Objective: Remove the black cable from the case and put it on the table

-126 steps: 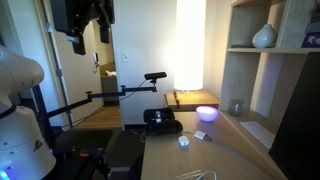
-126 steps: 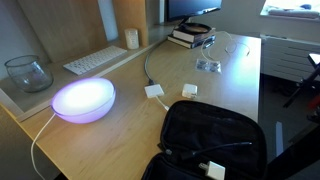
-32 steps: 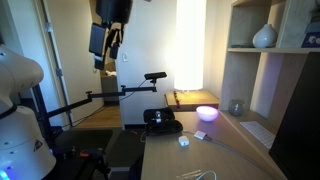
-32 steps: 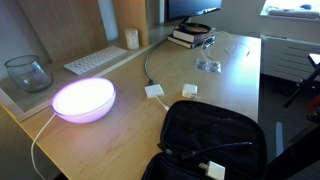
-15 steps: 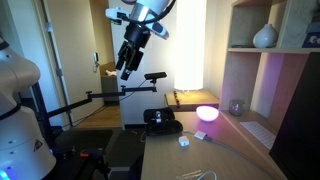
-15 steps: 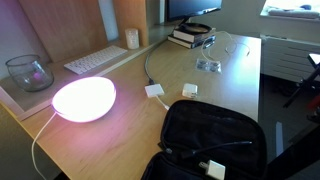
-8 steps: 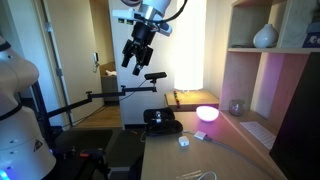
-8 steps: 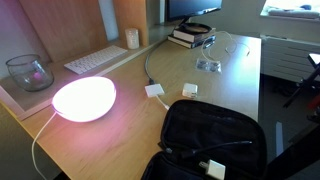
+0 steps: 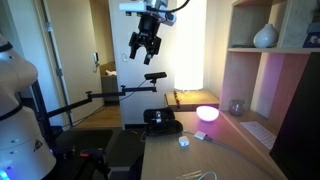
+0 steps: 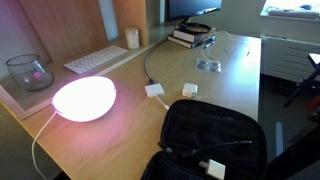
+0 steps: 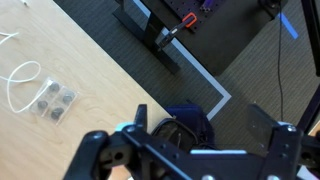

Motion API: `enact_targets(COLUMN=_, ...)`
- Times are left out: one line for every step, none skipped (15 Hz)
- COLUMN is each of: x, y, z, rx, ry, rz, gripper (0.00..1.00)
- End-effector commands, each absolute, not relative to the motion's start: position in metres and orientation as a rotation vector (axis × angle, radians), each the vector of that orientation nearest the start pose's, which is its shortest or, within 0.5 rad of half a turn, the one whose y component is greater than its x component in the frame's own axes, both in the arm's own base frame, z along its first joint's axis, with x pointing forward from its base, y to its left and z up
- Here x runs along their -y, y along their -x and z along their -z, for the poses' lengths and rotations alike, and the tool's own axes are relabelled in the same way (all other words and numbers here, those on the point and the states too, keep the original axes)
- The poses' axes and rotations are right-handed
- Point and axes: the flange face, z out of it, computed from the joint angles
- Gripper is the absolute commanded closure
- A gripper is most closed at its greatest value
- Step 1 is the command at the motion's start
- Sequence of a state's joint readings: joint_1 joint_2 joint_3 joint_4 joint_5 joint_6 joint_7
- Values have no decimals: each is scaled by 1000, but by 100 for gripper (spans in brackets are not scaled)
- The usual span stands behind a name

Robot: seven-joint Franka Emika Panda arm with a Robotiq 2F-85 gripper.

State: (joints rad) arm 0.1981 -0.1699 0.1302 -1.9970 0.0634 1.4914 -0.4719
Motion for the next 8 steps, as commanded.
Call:
enact_targets(x=-173, y=-460, z=-503, rx=1187, ry=2740, rz=-554, gripper=0)
enact_targets(x=-174, y=-464, z=-498, rx=1155, ry=2733, rz=-584, gripper=0)
enact_targets(x=-174, y=-468, z=-491, rx=1141, ry=2727, rz=-606, gripper=0)
enact_targets(x=-174, y=-471, z=-484, rx=1133, ry=2704, rz=-629, gripper=0)
enact_targets(x=-174, y=-474, z=-477, rx=1107, ry=2711, rz=-655, gripper=0)
enact_targets(x=-175, y=-477, z=-471, rx=1099, ry=2708, rz=-680, gripper=0)
enact_targets(x=-176, y=-478, z=-468, rx=1104, ry=2708, rz=-695, gripper=0)
enact_targets(x=-176, y=-479, z=-466, rx=1098, ry=2708, rz=-707, gripper=0)
